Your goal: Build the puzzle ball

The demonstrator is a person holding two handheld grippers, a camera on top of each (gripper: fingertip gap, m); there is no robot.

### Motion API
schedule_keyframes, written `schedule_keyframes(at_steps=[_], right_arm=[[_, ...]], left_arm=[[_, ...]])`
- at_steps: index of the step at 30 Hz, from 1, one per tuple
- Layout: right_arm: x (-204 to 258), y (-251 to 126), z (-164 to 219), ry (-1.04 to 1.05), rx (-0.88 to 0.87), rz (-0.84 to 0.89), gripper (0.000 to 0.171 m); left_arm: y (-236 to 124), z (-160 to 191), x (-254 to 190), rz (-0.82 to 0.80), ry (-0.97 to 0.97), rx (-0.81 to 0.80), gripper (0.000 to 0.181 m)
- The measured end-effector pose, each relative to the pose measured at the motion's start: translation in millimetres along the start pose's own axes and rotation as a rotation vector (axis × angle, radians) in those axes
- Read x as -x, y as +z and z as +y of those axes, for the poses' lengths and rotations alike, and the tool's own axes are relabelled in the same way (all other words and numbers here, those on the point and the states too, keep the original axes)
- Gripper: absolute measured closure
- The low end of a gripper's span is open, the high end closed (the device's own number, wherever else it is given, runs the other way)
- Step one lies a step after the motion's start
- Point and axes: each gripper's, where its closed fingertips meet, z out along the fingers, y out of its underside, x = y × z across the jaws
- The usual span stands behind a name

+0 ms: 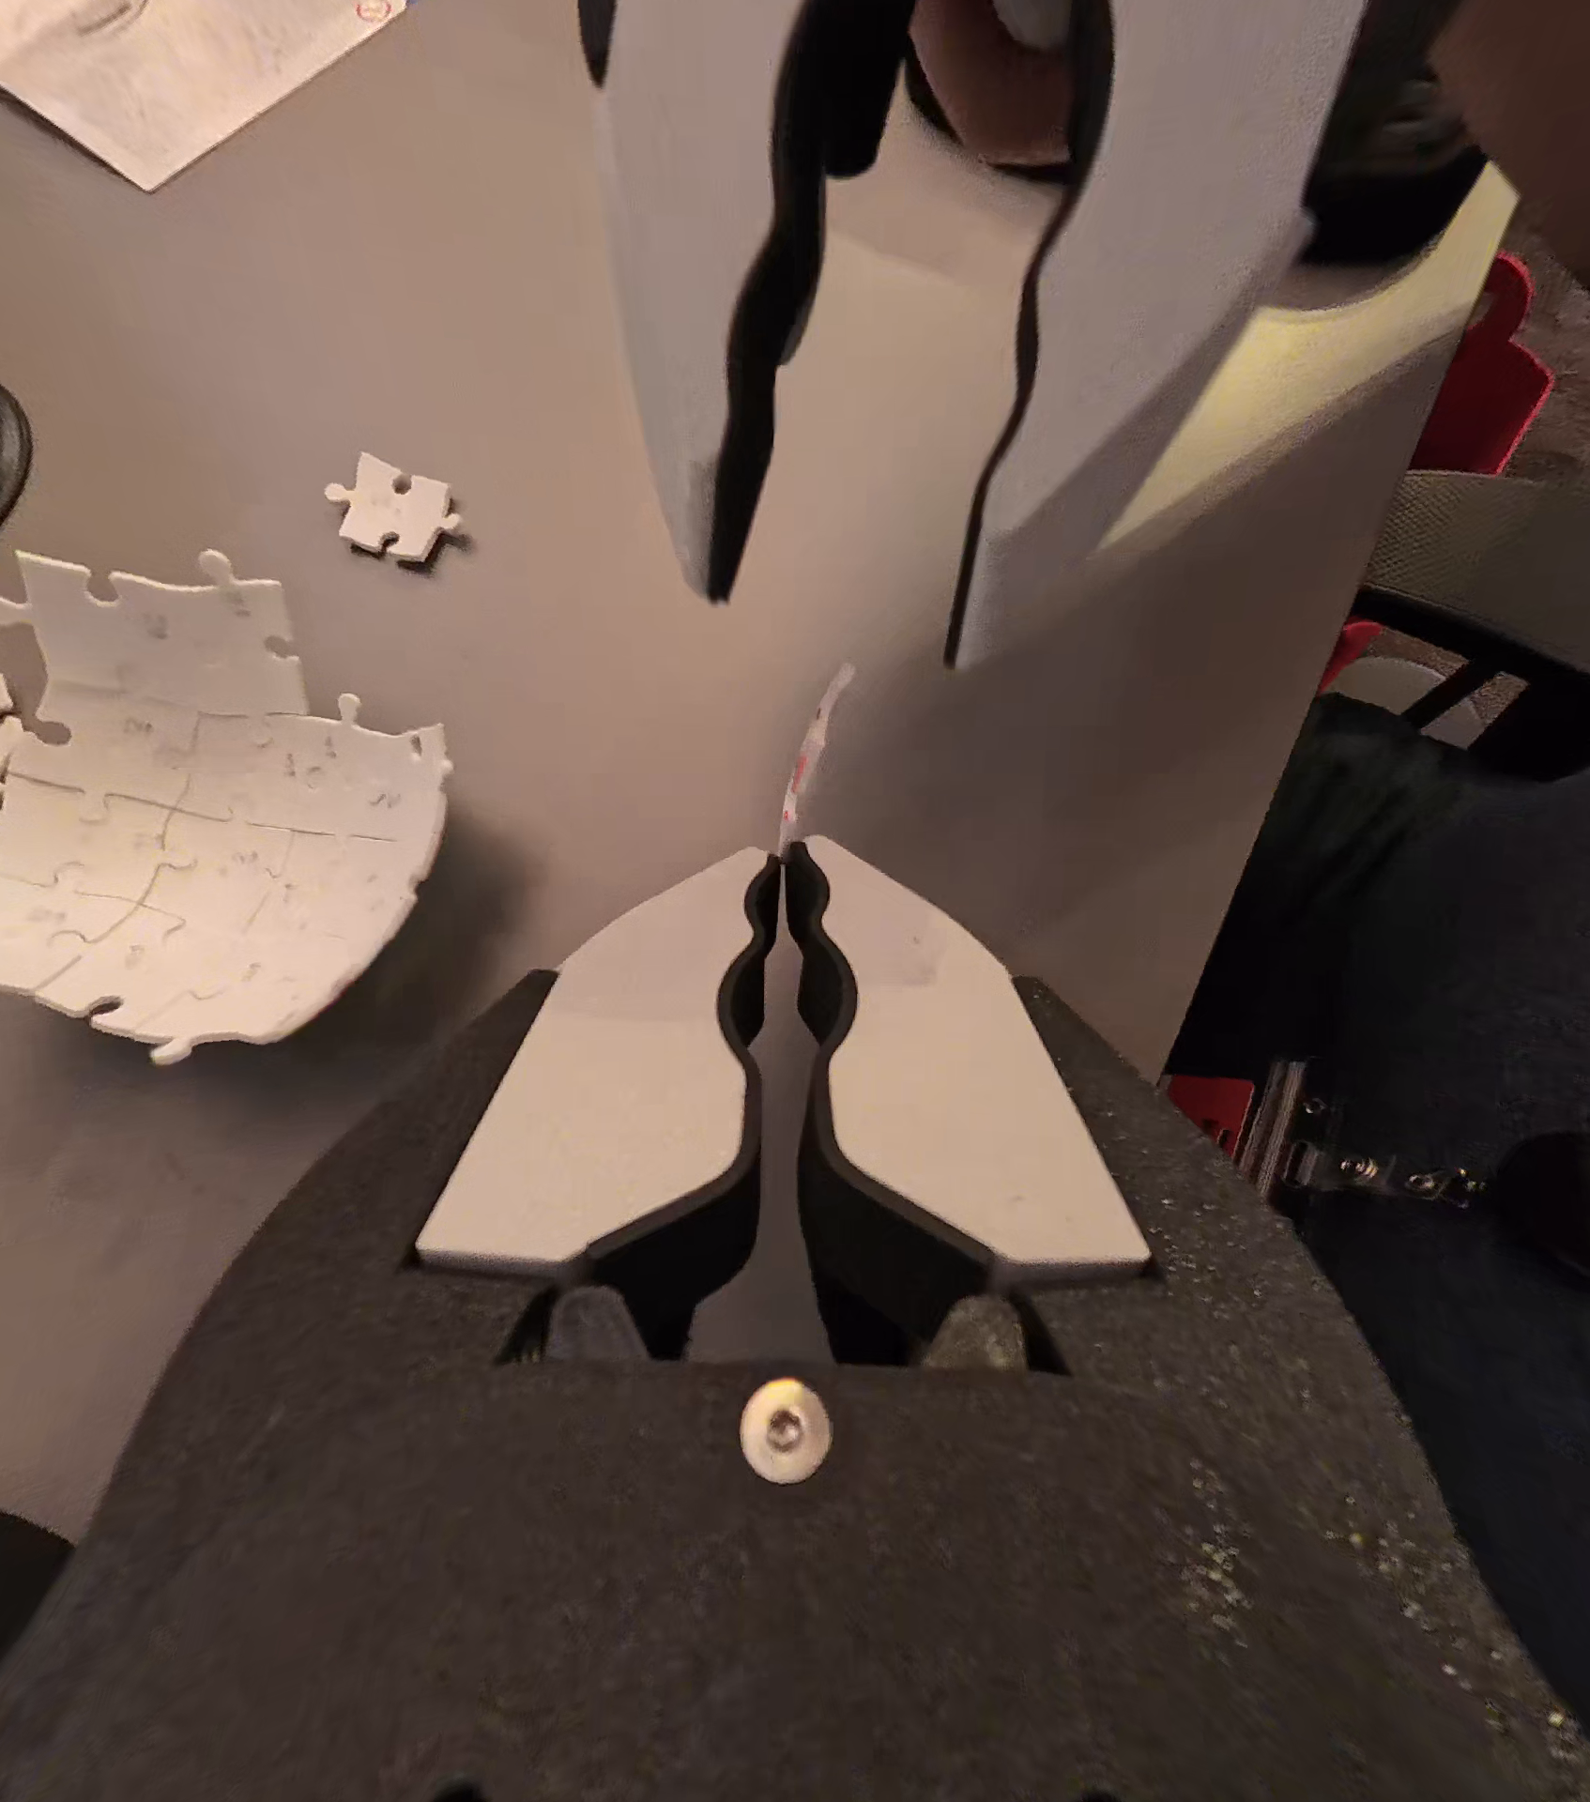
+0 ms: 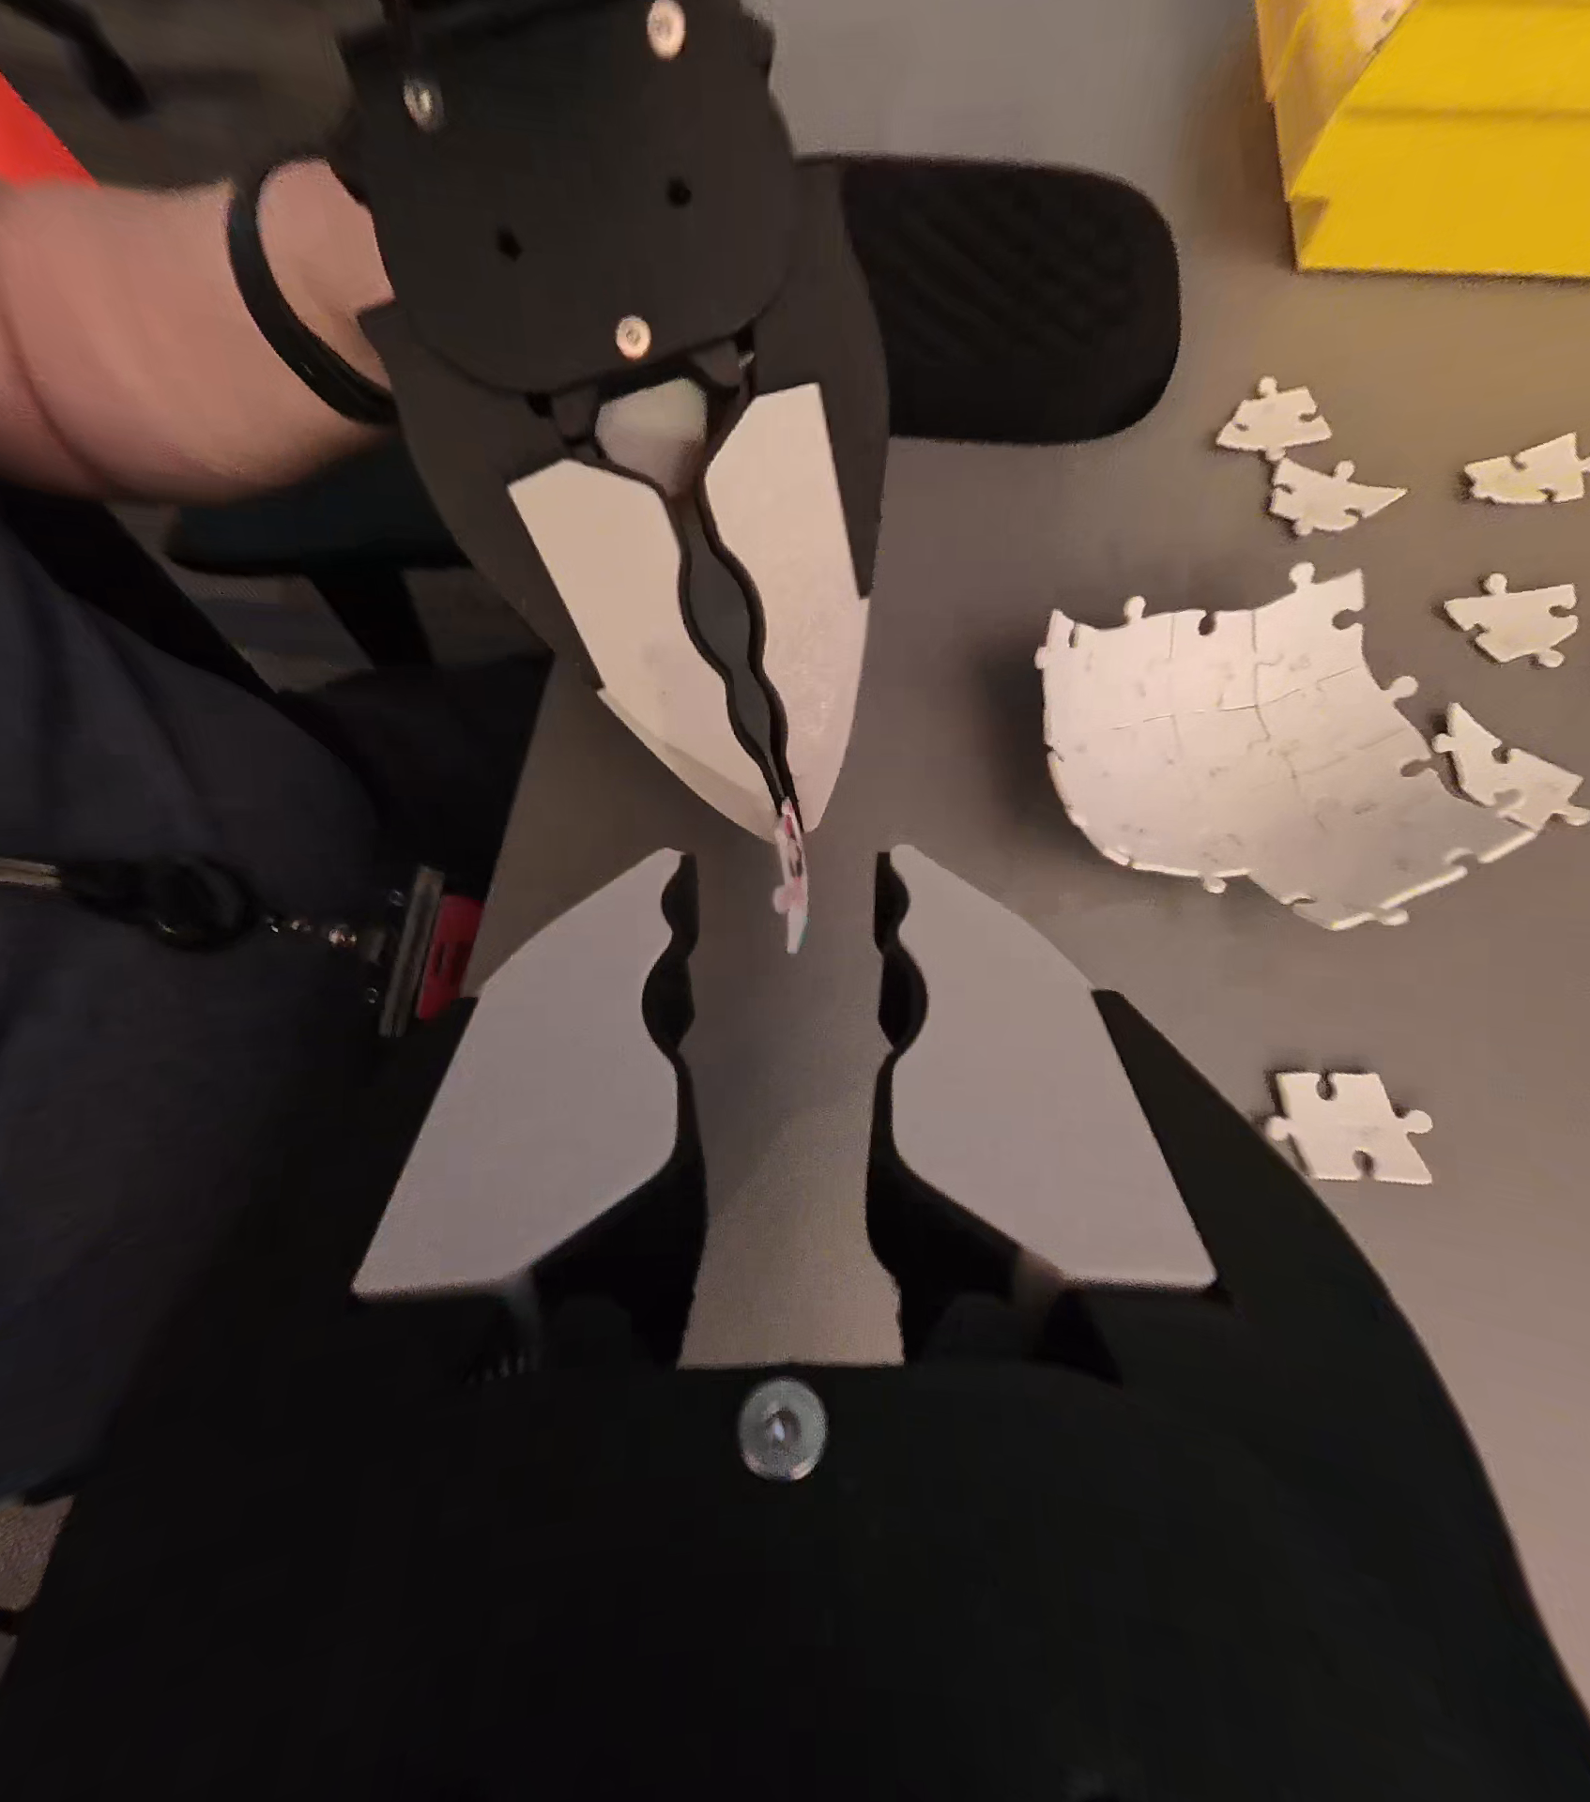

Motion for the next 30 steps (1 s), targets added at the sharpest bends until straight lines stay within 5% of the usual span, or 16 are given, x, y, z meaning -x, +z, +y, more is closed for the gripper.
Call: schedule_keyframes(at_steps=[9,18,30], right_arm=[[-12,28,20,-0.145,0.24,0.067,0.168],[-52,-3,22,0.153,0.071,0.106,0.168],[-85,-26,28,0.435,-0.089,0.095,0.168]], left_arm=[[7,4,6,0.021,-0.041,0.064,0.18],[-45,10,80,-0.202,-0.199,-0.022,0.157],[-26,33,87,-0.207,-0.185,0.046,0.151]])
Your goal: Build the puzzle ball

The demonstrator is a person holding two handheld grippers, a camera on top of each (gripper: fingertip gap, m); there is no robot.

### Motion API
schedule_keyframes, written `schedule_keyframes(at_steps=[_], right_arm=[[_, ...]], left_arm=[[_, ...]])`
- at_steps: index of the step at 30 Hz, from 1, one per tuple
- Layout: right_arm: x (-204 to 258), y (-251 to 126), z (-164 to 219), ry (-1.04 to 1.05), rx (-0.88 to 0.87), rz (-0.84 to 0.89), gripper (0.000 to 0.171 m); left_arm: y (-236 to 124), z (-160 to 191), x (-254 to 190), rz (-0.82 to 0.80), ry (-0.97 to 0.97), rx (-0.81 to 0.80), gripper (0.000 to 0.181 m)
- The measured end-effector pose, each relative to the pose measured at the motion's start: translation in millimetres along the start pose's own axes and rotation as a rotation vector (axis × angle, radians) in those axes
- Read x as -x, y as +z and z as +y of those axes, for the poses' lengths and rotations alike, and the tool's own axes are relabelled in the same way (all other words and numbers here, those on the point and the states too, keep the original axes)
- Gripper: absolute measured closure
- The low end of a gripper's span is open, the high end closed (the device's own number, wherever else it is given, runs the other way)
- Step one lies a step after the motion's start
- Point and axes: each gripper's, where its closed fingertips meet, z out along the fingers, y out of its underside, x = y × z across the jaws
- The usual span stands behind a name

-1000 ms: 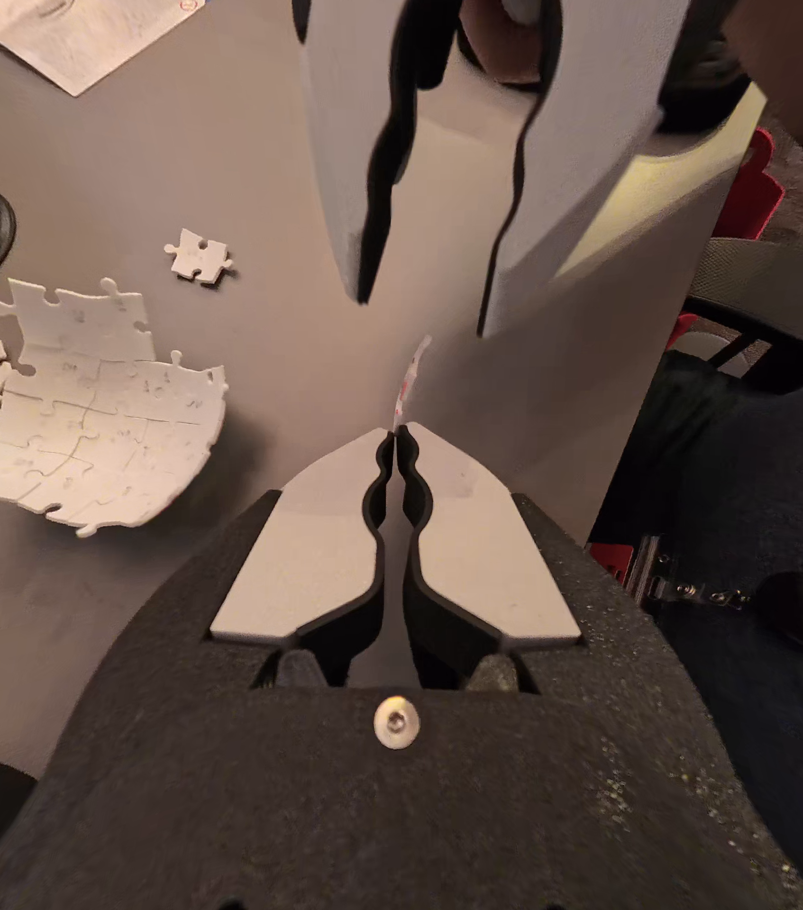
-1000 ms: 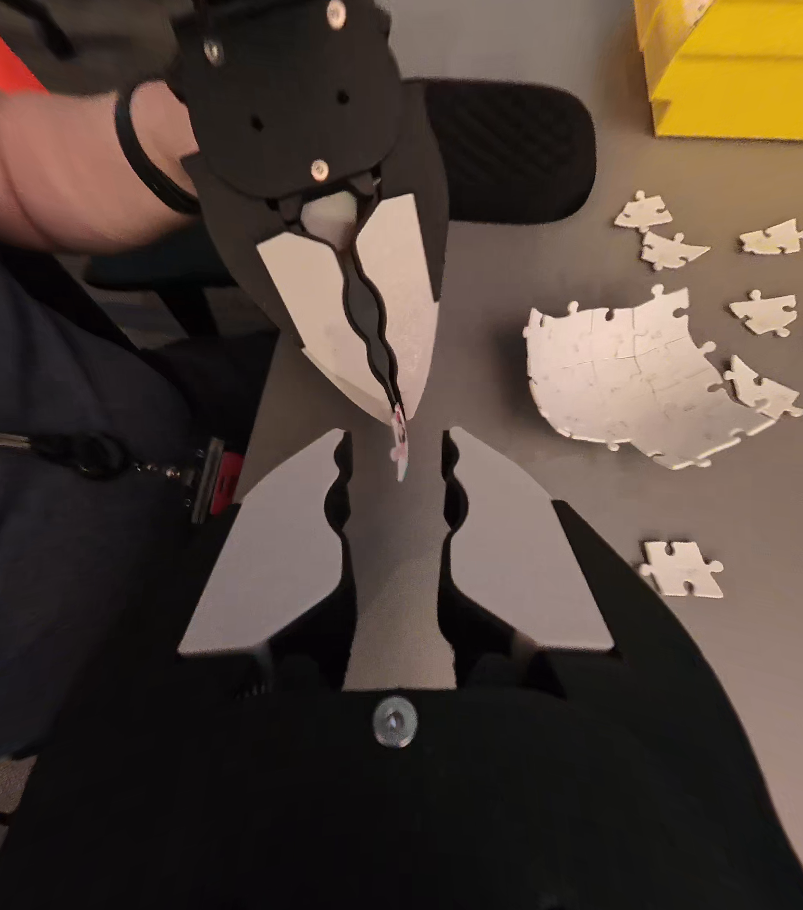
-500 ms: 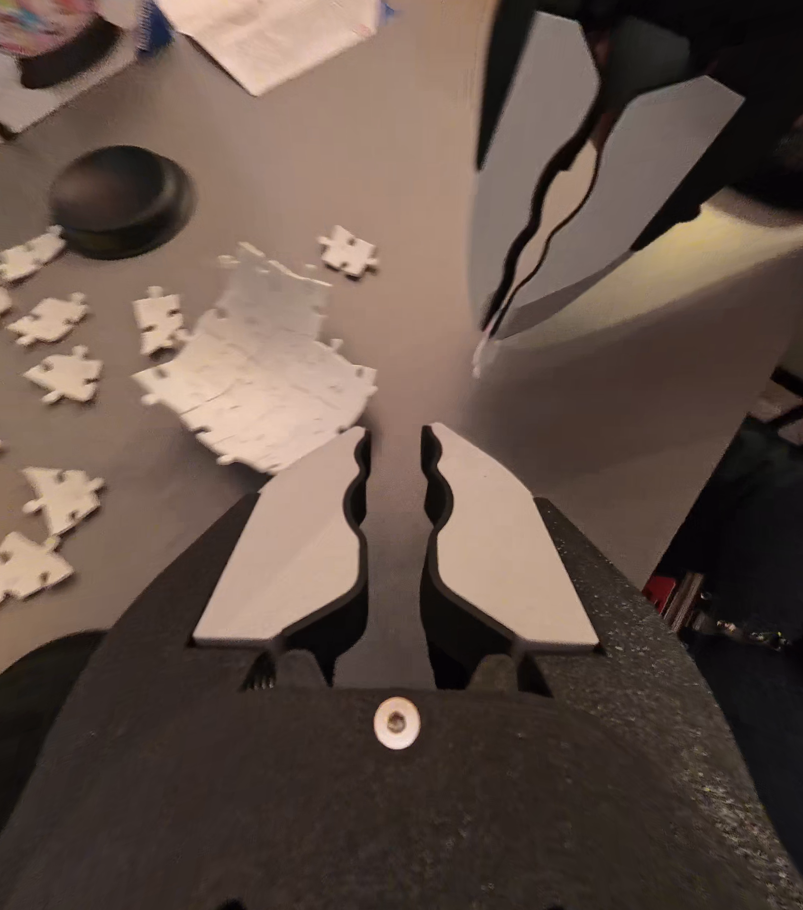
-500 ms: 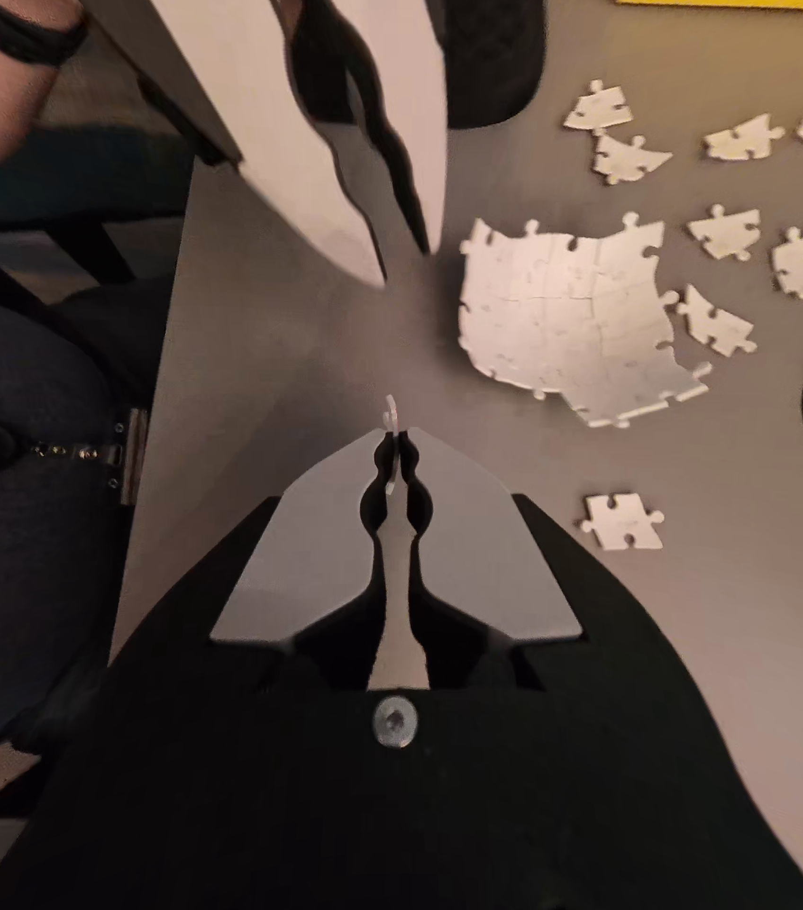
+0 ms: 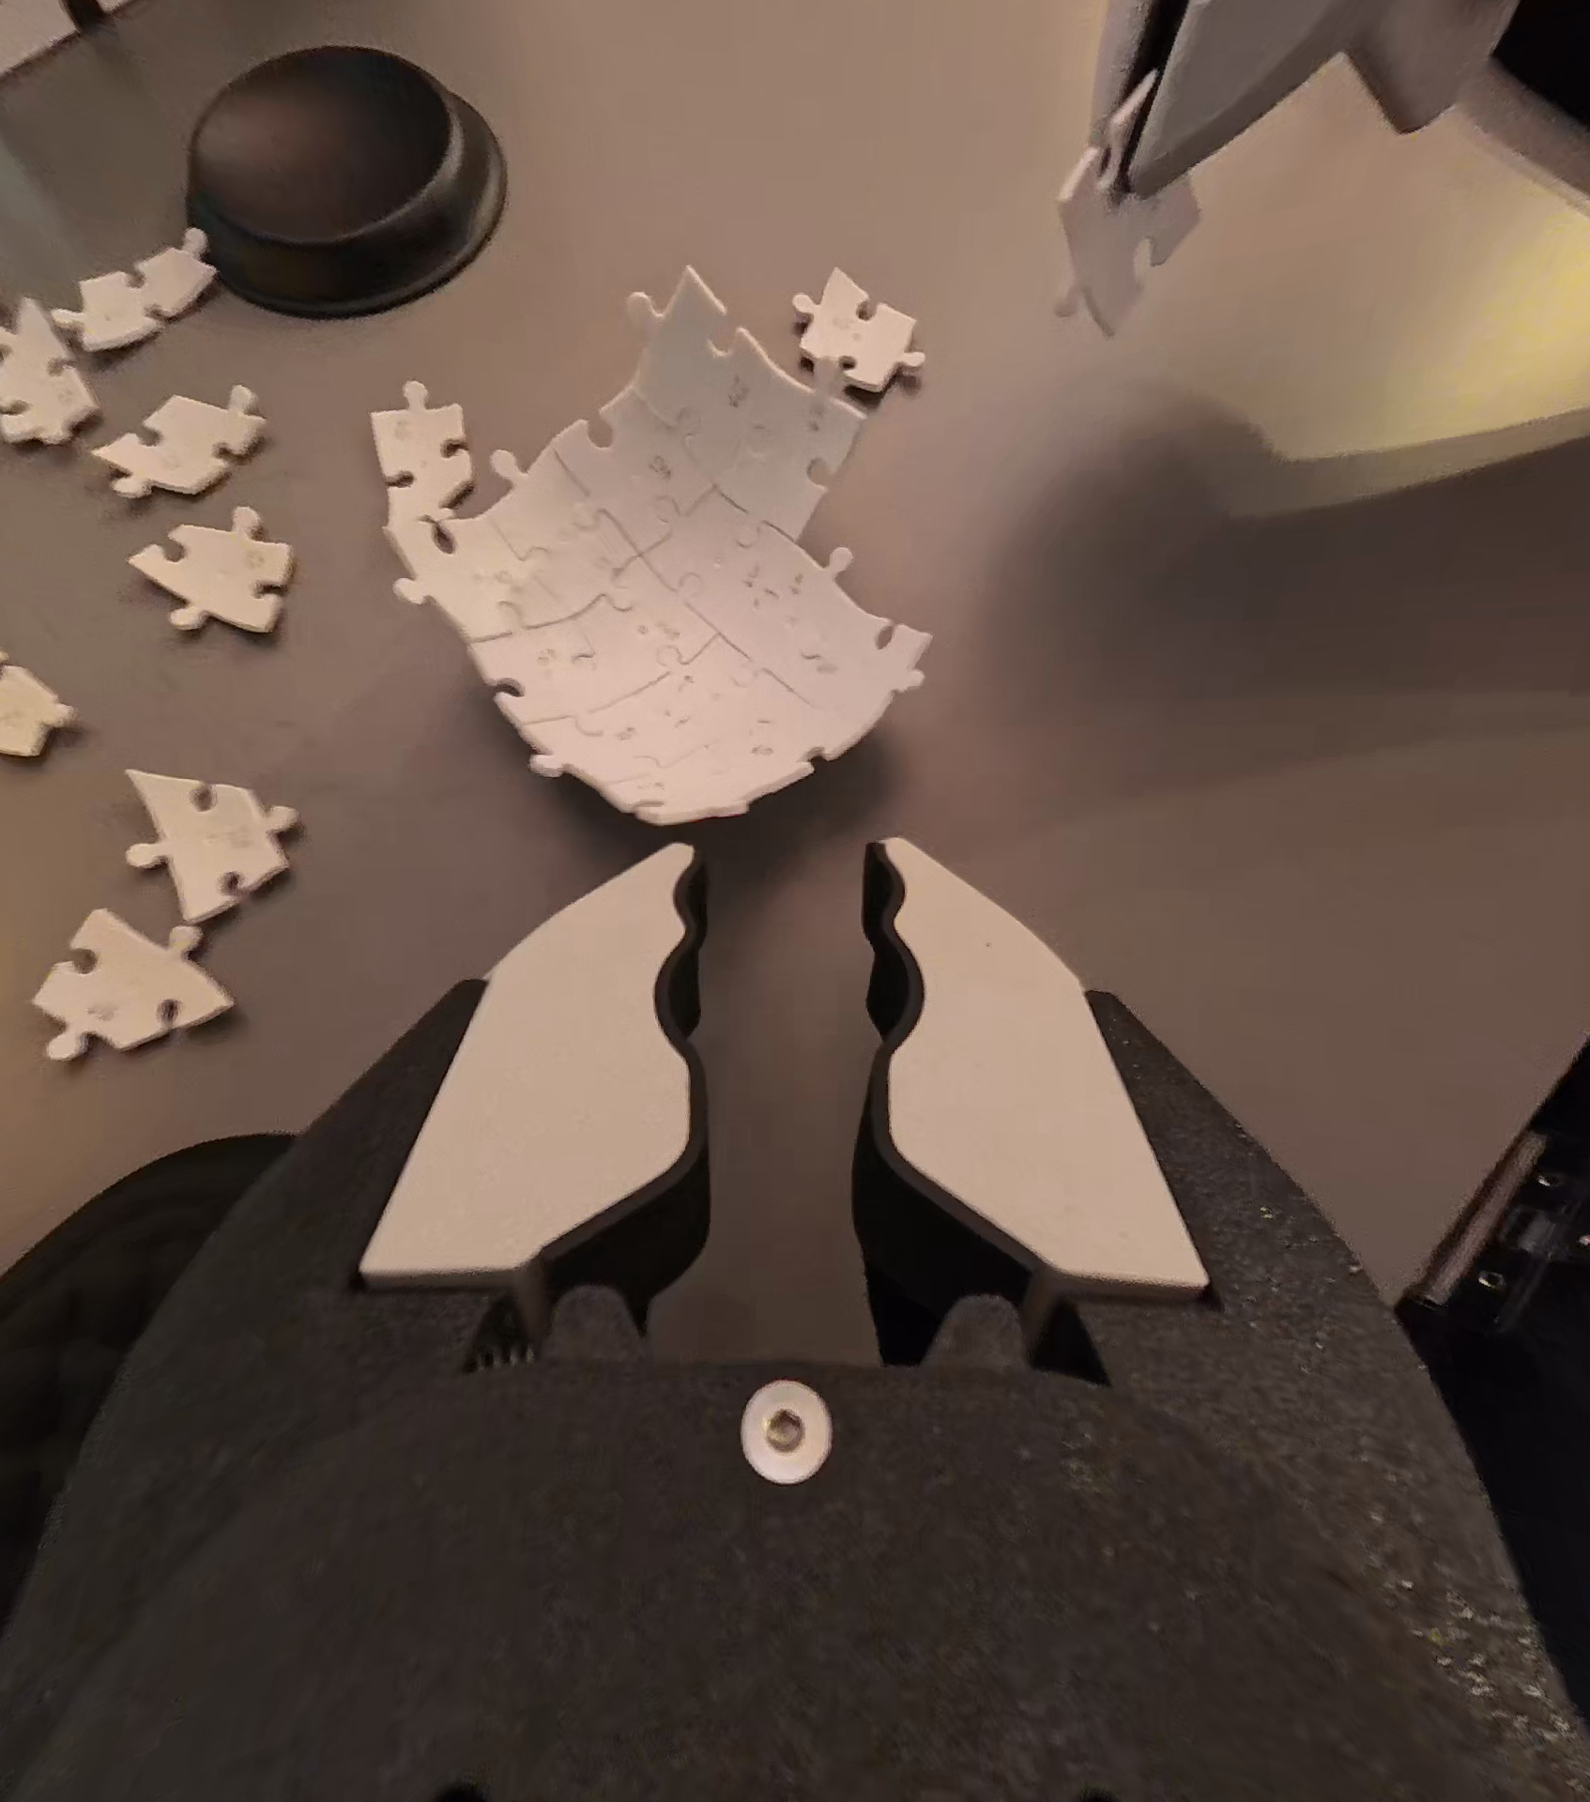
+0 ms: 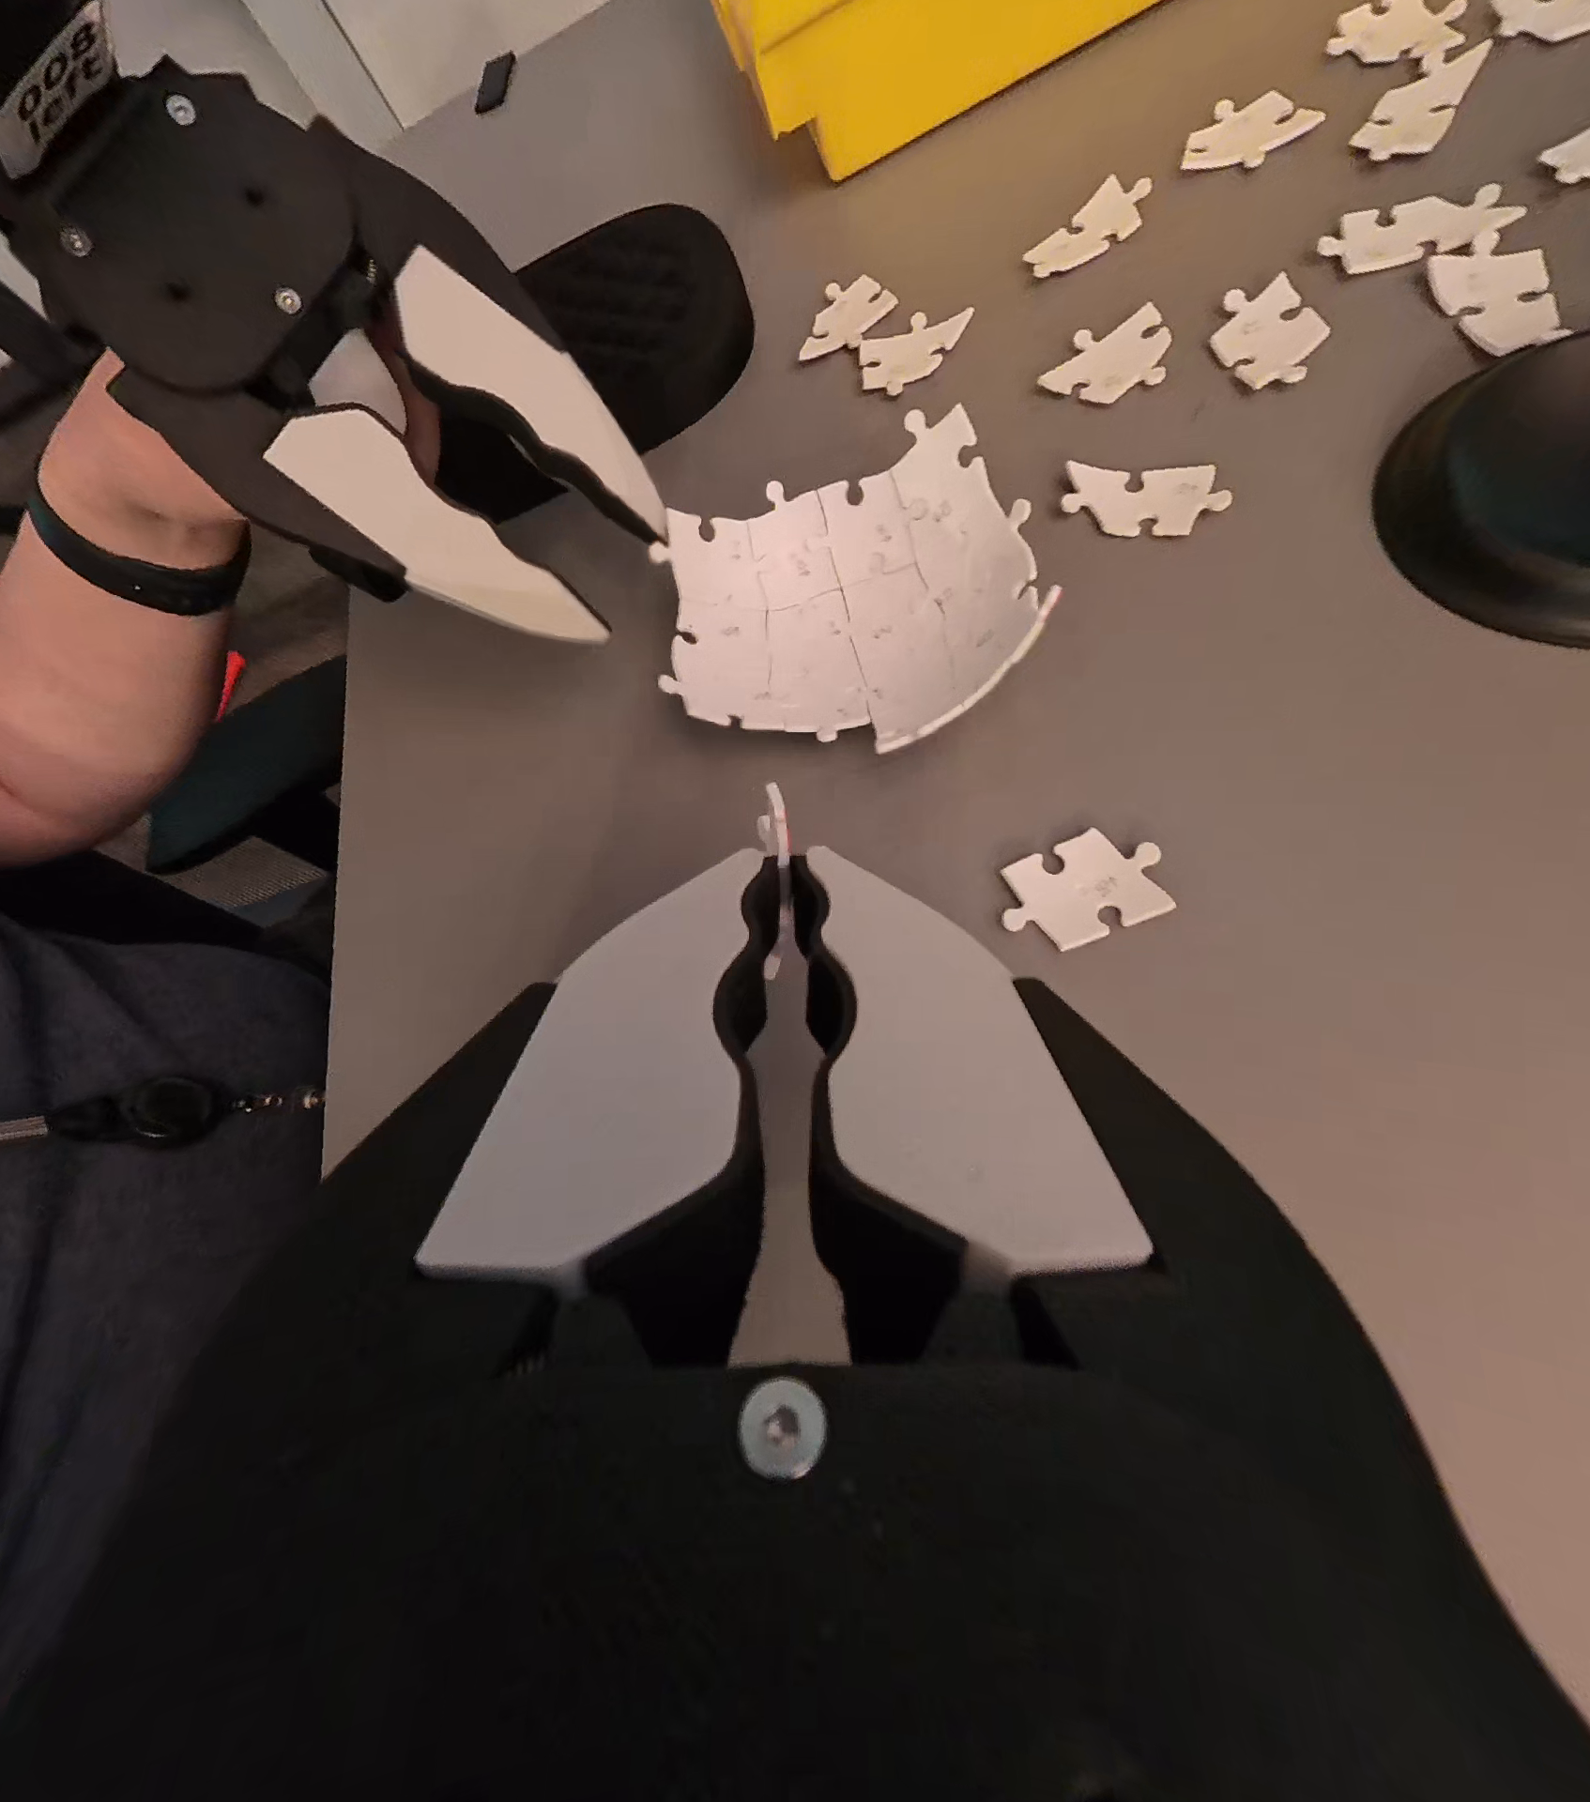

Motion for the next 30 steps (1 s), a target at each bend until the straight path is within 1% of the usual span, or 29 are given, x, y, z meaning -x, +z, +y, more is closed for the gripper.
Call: schedule_keyframes(at_steps=[2,4,6,9,19,23,26,30], right_arm=[[-1,-2,-1,0.01,-0.013,-0.009,0.168],[-1,-2,0,0.014,-0.012,-0.01,0.168],[-3,-1,1,0.014,-0.006,-0.007,0.168],[-3,1,2,0.018,0.004,-0.01,0.168],[-10,-3,4,0.053,0.0,-0.004,0.168],[-13,-6,2,0.074,-0.013,-0.002,0.168],[-17,-6,-1,0.119,-0.016,-0.017,0.168],[-26,-4,-12,0.222,-0.045,-0.081,0.168]], left_arm=[[-7,-3,10,-0.033,-0.016,-0.024,0.151],[-11,-7,17,-0.028,-0.053,-0.057,0.15],[-10,-9,19,-0.004,-0.065,-0.072,0.141],[-5,-11,18,0.012,-0.052,-0.078,0.135],[-4,-12,-5,0.143,-0.073,-0.12,0.136],[-5,-11,-6,0.124,-0.065,-0.118,0.136],[-13,-16,-3,0.109,-0.061,-0.149,0.136],[-24,-27,17,0.069,-0.072,-0.18,0.135]])
